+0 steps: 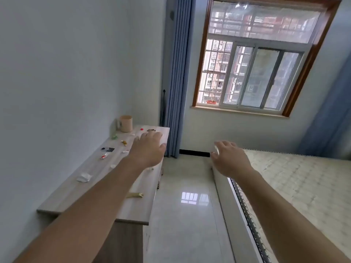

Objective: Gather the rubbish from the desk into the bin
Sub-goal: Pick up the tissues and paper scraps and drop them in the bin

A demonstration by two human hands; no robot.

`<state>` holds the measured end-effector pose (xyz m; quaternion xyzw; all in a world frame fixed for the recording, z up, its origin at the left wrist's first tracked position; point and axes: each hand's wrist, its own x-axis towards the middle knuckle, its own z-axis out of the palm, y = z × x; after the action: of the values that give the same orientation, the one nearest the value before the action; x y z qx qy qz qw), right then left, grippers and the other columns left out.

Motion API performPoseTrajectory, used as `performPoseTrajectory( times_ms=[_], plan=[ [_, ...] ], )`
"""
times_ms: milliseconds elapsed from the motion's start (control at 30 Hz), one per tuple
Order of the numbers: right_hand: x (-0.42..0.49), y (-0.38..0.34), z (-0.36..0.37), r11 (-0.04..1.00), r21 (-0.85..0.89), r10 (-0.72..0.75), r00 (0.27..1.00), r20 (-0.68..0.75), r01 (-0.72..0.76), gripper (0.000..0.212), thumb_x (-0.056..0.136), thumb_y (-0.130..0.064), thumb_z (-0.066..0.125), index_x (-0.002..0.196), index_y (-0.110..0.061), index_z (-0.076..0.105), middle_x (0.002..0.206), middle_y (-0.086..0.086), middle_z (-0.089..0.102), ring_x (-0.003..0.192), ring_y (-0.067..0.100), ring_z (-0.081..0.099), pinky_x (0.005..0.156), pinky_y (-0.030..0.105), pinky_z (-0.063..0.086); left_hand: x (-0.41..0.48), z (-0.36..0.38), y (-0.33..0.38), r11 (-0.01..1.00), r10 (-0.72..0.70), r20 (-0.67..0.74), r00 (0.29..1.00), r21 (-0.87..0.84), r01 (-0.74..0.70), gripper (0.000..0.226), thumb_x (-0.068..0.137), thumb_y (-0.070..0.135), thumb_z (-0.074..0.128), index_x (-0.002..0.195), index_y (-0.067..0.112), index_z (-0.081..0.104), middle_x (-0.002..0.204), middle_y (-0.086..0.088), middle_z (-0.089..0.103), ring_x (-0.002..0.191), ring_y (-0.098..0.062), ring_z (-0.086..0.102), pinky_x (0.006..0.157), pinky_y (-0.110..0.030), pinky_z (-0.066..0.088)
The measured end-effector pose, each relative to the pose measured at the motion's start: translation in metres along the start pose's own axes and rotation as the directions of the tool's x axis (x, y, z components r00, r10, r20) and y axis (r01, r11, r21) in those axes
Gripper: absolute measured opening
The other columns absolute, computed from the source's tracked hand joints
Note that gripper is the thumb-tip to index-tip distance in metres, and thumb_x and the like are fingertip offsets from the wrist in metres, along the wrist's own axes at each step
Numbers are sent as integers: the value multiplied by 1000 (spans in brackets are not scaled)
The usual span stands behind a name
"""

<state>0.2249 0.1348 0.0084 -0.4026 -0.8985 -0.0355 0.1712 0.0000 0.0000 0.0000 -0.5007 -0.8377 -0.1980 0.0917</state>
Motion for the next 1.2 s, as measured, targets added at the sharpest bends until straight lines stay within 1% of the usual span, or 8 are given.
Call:
performPoseTrajectory(
  times_ms=[100,167,267,533,667,800,1067,1200],
  plan=[
    [31,10,17,1000,4,7,1000,-12,-7,42,95,-33,40,129,-13,51,134,8,54,123,31,45,96,40,40,28,15,-5,1000,-6,-30,1000,-4,6,45,94,36,38,135,20,44,139,-6,49,127,-27,43,106,-46,34],
    [54,19,29,1000,6,-5,1000,-5,5,40,94,-33,40,126,-12,52,132,8,55,122,31,46,96,40,41,45,29,-6,1000,-17,-12,1000,-3,17,45,95,35,39,138,22,43,142,-4,47,129,-26,41,109,-44,32],
    [94,34,48,998,40,-38,999,-7,39,40,93,-31,40,126,-12,52,132,9,55,124,31,45,96,42,42,75,48,-2,999,-46,-19,999,24,46,43,95,34,40,135,21,46,140,-4,49,126,-26,43,107,-43,33],
    [202,89,95,975,73,-214,977,19,212,39,95,-35,38,125,-13,51,130,9,55,121,29,46,98,39,38,156,98,18,974,-201,-40,979,94,204,45,93,36,40,134,20,47,137,-4,51,123,-28,46,103,-44,39],
    [251,96,118,946,113,-309,950,48,302,38,96,-36,37,124,-14,50,129,6,55,120,26,46,100,39,37,178,111,13,941,-306,-55,950,134,311,39,94,35,39,129,20,49,131,-5,54,116,-28,49,98,-43,41],
    [290,76,148,913,165,-393,914,103,374,42,96,-37,36,130,-16,48,133,4,53,123,25,45,102,40,37,186,120,-10,905,-396,-52,917,147,399,43,95,33,39,135,19,45,139,-5,49,123,-28,45,102,-42,38],
    [366,-10,204,837,221,-535,834,134,501,51,97,-38,35,142,-17,39,147,2,44,136,23,36,110,41,31,211,146,-101,833,-514,-131,848,161,529,40,93,33,40,130,20,49,129,-3,54,117,-27,48,98,-41,40],
    [407,-49,238,804,209,-588,798,133,557,45,97,-37,36,136,-16,44,140,3,49,130,24,40,106,40,34,234,164,-146,810,-543,-157,825,160,564,36,94,32,40,125,20,51,124,-1,55,112,-26,50,94,-39,40]
  ],
)
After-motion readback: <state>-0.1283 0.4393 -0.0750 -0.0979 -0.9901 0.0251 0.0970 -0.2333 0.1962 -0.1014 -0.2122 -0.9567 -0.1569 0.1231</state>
